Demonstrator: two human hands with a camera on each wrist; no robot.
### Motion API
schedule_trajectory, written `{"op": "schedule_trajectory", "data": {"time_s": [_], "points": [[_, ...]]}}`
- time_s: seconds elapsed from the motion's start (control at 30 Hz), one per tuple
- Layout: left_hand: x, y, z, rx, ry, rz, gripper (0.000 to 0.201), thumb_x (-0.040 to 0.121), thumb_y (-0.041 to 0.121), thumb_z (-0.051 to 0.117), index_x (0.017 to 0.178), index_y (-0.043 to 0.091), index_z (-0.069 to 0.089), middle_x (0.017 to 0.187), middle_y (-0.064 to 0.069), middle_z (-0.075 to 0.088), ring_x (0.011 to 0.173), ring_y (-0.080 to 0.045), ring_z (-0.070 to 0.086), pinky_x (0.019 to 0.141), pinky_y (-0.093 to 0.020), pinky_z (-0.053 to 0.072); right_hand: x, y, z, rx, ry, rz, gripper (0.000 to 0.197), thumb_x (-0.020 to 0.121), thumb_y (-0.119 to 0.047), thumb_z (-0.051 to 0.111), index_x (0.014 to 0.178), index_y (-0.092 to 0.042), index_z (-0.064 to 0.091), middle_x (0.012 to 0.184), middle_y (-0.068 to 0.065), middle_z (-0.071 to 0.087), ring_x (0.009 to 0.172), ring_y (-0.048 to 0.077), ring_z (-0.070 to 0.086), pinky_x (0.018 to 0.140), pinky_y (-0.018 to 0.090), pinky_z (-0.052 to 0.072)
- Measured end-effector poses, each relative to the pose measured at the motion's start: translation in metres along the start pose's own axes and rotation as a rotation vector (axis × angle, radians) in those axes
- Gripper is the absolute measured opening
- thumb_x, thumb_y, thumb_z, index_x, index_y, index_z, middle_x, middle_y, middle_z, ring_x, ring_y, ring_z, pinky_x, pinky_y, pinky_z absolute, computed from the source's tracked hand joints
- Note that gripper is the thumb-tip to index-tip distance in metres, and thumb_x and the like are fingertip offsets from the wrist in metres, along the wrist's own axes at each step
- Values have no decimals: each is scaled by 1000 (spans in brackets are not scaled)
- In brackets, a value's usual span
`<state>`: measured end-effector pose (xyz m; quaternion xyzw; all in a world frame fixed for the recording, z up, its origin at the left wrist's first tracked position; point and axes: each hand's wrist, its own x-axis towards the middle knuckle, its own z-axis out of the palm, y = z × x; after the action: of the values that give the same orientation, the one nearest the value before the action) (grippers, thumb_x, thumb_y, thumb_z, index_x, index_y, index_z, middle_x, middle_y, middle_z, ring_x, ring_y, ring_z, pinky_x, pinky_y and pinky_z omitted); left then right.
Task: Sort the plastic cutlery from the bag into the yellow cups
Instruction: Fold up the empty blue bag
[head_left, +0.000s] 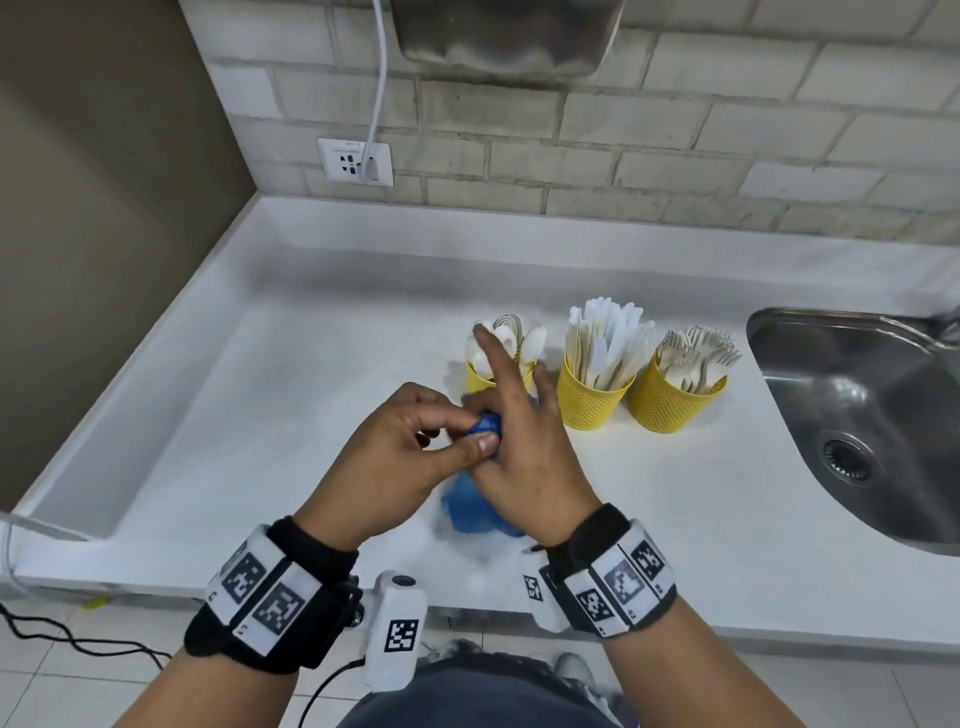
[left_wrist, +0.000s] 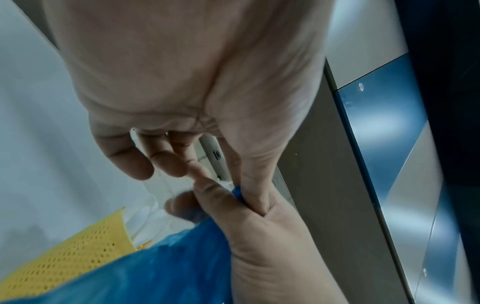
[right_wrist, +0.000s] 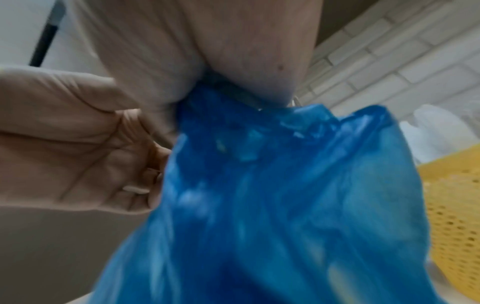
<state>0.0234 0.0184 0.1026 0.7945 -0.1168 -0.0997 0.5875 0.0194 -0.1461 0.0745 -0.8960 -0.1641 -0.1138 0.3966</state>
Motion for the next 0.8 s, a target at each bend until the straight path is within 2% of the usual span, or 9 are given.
{"op": "schedule_trajectory", "data": {"time_s": [0.07,0.17,0.3,0.37,0.47,0.57,0.63,0.7,0.8], "points": [[-1,4,-3,29,11,-8,10,84,38,77,92,43,80,104,5,59,88,-4,57,85,-16,42,2,6,1,18,67,9,70,86,-9,55,152,-23,40,80,-18,62,88,5,59,128,41,11],[-2,7,-12,67,26,-51,11,86,46,70,91,40,78,104,3,60,84,-15,57,81,-16,43,4,15,-8,-140,1,8,49,81,-8,45,124,-22,65,97,-11,74,97,15,68,119,59,26],[-5,3,-19,-54,-64,-160,28,100,39,63,75,33,74,83,-2,54,78,-13,50,82,-24,44,10,21,-27,-237,-32,-22,56,72,-16,34,115,-19,70,99,-6,73,95,24,65,102,54,42],[-9,1,-20,-196,-101,-210,32,93,43,62,68,26,68,77,-7,43,75,-19,44,82,-32,43,14,29,-33,-291,-33,-28,50,72,-19,42,112,-17,71,98,-4,72,94,27,62,93,47,45],[-14,0,-25,-399,-145,-190,33,82,47,72,71,17,66,76,-7,43,72,-18,44,79,-29,44,20,41,-39,-325,-66,20,41,71,-14,54,108,-16,70,94,-2,70,94,28,56,86,39,40],[-16,5,-32,-527,-201,-87,41,75,50,85,76,13,68,81,-10,45,74,-17,44,77,-27,44,20,42,-37,-321,-141,74,29,74,-12,67,102,-19,65,89,-3,67,91,24,53,86,44,44],[-16,11,-32,-538,-228,-21,38,75,45,86,87,11,75,92,-15,50,77,-20,44,79,-29,42,20,37,-31,-278,-171,92,30,74,-17,58,103,-19,65,88,-2,67,89,27,55,85,47,46],[-15,19,-29,-479,-215,55,29,81,35,82,93,9,76,90,-18,45,79,-27,38,78,-29,38,19,32,-25,-263,-200,68,45,73,-23,55,117,-21,63,100,-1,69,97,31,58,93,50,46],[-13,27,-25,-358,-131,143,19,86,25,74,84,7,73,77,-14,38,77,-24,38,75,-26,39,11,16,-23,-112,-114,-95,73,74,-34,73,142,-20,51,124,-4,63,116,18,56,110,49,38]]}}
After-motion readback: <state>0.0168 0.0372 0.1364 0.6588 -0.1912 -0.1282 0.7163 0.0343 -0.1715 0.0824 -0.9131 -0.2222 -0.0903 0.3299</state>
